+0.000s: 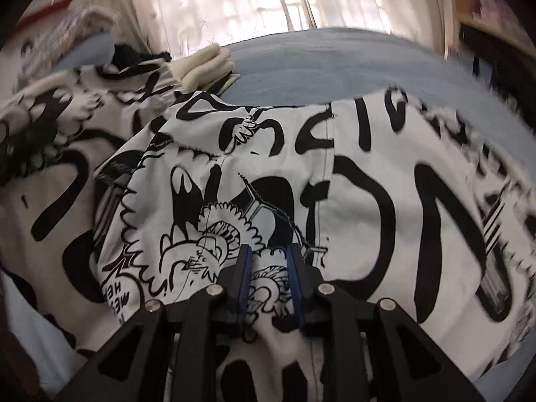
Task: Fold large clothes
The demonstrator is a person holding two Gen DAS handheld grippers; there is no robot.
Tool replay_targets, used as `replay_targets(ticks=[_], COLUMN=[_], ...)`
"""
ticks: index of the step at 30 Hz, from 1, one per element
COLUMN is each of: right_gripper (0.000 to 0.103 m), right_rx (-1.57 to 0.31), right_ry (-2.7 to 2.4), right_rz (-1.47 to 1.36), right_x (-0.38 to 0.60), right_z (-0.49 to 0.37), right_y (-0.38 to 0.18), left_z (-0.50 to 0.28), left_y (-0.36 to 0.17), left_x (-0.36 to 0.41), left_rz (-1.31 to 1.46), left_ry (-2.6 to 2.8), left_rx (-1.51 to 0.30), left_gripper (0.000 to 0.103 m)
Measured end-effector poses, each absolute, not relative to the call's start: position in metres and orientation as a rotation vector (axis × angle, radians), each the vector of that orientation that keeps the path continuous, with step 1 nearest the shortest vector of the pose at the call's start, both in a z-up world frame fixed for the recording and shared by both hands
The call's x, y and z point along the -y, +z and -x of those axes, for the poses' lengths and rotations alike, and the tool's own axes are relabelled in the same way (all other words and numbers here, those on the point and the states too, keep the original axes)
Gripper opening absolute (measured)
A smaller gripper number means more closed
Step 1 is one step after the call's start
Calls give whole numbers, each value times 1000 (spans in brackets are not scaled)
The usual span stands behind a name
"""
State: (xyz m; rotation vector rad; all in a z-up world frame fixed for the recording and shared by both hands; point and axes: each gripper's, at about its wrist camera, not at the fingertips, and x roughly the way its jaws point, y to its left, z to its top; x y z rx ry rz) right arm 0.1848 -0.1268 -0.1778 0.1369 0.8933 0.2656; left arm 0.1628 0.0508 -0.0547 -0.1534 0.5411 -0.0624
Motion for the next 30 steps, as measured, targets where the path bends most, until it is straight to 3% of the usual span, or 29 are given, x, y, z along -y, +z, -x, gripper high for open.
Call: replay_targets(ticks=[5, 12, 15, 20, 23, 30], right_gripper=[21, 22, 22, 22, 22, 22], right_rx=[-911, -606, -544, -646, -719, -741], right_ry=[387, -88, -396, -559, -523, -395], right_rz=[-416, -497, -492, -485, -549, -662], right_x=[178, 310, 367, 417, 431, 436], right_z=[-177, -132, -110, -103, -106, -116], right_y=[-168, -112, -114, -139, -159, -175], left_z=[-174, -183, -181, -176, -172, -181], left_y=[-34, -26, -49, -126, -152, -132], left_x=[7, 111, 183, 268, 281, 256], left_rz=[66, -100, -300, -600, -680, -582], left_ry=[-134, -285, -421, -559, -517, -548], left_rx=[-508, -459, -463, -601, -592, -628], left_gripper=[10, 10, 10, 12, 14, 21])
